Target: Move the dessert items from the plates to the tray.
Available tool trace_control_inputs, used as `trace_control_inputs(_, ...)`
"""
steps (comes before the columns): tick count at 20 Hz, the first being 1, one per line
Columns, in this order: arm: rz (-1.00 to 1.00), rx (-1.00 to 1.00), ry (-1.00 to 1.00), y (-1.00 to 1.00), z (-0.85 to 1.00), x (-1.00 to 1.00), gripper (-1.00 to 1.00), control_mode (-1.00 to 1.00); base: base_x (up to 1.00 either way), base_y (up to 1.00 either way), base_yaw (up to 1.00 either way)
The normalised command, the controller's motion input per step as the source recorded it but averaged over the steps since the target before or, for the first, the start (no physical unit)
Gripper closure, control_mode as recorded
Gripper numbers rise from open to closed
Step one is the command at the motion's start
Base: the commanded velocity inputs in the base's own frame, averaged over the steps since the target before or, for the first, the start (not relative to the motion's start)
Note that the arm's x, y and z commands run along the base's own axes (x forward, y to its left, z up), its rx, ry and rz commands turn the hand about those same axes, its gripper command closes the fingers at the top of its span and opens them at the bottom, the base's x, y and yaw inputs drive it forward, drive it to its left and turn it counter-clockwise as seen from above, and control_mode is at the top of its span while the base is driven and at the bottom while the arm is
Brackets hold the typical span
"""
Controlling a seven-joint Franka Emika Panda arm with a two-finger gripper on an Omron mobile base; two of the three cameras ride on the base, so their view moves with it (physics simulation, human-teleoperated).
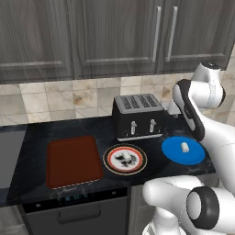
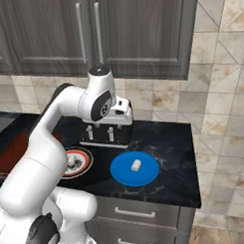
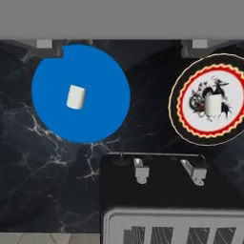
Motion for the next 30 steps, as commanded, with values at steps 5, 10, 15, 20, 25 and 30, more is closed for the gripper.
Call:
trace_control_inputs(5,0.0,0.0,0.03,-0.5,-0.36,0.0,-1.0,-1.0,0.0,0.0,0.0)
trace_control_inputs(10,0.0,0.0,0.03,-0.33,-0.33,0.0,-1.0,-1.0,0.0,0.0,0.0)
trace_control_inputs(15,0.0,-0.01,0.05,-0.22,-0.32,0.0,-1.0,-1.0,0.0,0.0,0.0)
trace_control_inputs(20,0.0,-0.03,0.09,-0.18,-0.32,0.01,-1.0,-1.0,0.0,0.0,0.0)
trace_control_inputs(25,0.0,-0.01,0.09,-0.13,-0.28,0.01,-1.0,-1.0,0.0,0.0,0.0)
trace_control_inputs(30,0.0,0.0,0.03,-0.06,-0.25,0.18,-1.0,-1.0,0.0,0.0,0.0)
